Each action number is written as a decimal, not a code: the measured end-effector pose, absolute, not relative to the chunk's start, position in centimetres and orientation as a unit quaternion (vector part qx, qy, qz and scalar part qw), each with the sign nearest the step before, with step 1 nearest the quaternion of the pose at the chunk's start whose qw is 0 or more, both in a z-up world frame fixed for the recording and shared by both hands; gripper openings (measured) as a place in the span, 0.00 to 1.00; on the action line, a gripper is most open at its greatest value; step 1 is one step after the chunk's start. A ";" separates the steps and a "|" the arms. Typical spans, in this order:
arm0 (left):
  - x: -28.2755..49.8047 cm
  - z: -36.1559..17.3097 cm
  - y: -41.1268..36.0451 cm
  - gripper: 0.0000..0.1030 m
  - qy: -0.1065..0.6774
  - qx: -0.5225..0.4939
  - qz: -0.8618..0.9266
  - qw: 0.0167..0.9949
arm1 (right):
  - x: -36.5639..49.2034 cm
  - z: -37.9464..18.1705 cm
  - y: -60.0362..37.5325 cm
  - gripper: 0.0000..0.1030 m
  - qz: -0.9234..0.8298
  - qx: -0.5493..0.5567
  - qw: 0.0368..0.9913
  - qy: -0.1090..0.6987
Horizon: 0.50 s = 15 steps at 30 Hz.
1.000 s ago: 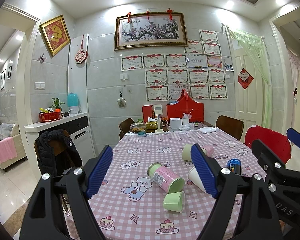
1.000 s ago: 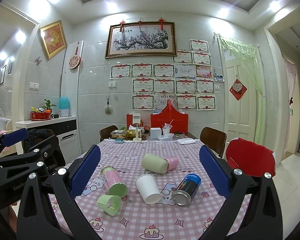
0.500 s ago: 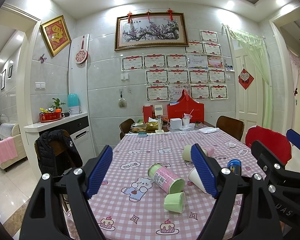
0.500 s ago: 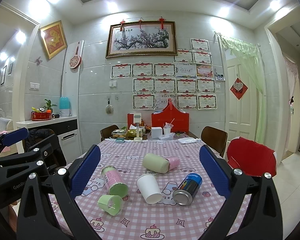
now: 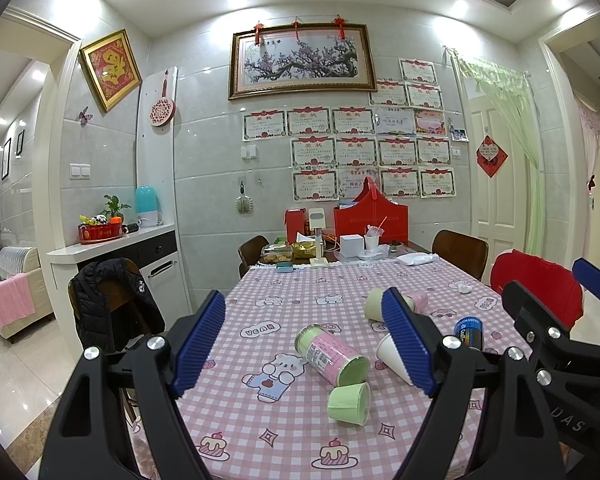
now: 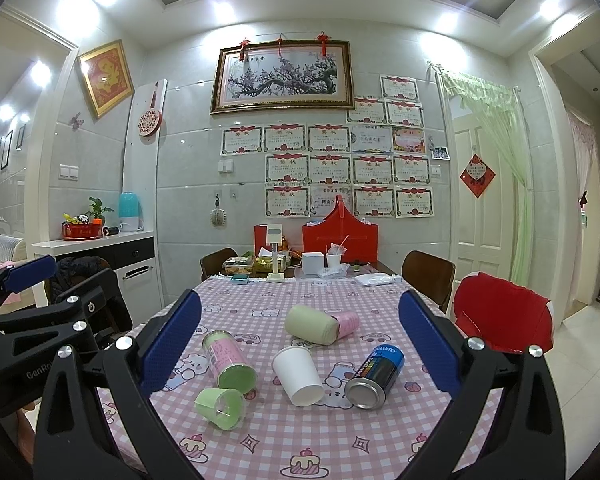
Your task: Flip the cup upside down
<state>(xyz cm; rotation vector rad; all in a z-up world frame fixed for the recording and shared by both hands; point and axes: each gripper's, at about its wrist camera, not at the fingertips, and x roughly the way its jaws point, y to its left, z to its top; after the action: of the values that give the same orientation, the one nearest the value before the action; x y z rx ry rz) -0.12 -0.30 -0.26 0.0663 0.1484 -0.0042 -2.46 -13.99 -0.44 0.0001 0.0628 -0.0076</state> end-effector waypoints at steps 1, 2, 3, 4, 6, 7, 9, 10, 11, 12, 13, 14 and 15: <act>-0.1 -0.2 -0.3 0.77 0.074 0.033 -0.002 0.997 | -2.4 -0.5 -14.0 0.93 -0.004 0.000 0.999 0.031; -0.1 0.0 -0.2 0.77 0.075 0.033 -0.001 0.997 | -2.4 -0.5 -14.1 0.93 -0.003 0.000 0.999 0.032; 0.0 0.3 -0.2 0.77 0.076 0.033 -0.001 0.997 | -2.1 -1.1 -14.2 0.93 -0.003 0.001 0.999 0.033; 0.0 0.4 -0.2 0.77 0.078 0.034 -0.002 0.996 | -2.0 -1.1 -14.2 0.93 -0.003 0.001 0.999 0.034; 0.2 0.5 -0.2 0.77 0.080 0.034 -0.002 0.996 | -2.0 -1.3 -14.2 0.93 -0.003 0.001 0.999 0.036; 0.4 0.3 -0.2 0.77 0.081 0.034 -0.002 0.996 | -2.0 -1.3 -14.2 0.93 -0.004 0.001 0.999 0.037; 0.8 -0.5 -0.2 0.77 0.084 0.034 -0.002 0.996 | -1.9 -1.5 -14.3 0.93 -0.004 0.002 0.999 0.040; 0.9 -0.8 -0.2 0.77 0.086 0.035 -0.001 0.996 | -1.9 -1.5 -14.3 0.93 -0.004 0.002 0.999 0.041; 1.0 -0.8 -0.1 0.77 0.086 0.035 -0.001 0.996 | -1.8 -1.6 -14.3 0.93 -0.004 0.003 0.999 0.043; 1.1 -0.9 -0.1 0.77 0.087 0.035 -0.002 0.996 | -1.6 -1.6 -14.3 0.93 -0.004 0.003 0.999 0.044; 1.1 -1.0 -0.1 0.77 0.088 0.036 -0.002 0.995 | -1.5 -1.7 -14.4 0.93 -0.004 0.003 0.999 0.045; 1.1 -1.0 -0.1 0.77 0.089 0.036 -0.002 0.995 | -1.5 -1.7 -14.4 0.93 -0.004 0.003 0.999 0.047; 1.2 -1.1 -0.1 0.77 0.090 0.036 -0.002 0.995 | -1.5 -1.8 -14.4 0.93 -0.004 0.004 0.999 0.048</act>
<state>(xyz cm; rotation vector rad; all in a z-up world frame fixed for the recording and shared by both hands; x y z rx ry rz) 1.22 -0.10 -1.10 0.0728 0.1807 -0.0040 -1.47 -14.35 -1.76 0.0071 0.0951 -0.0071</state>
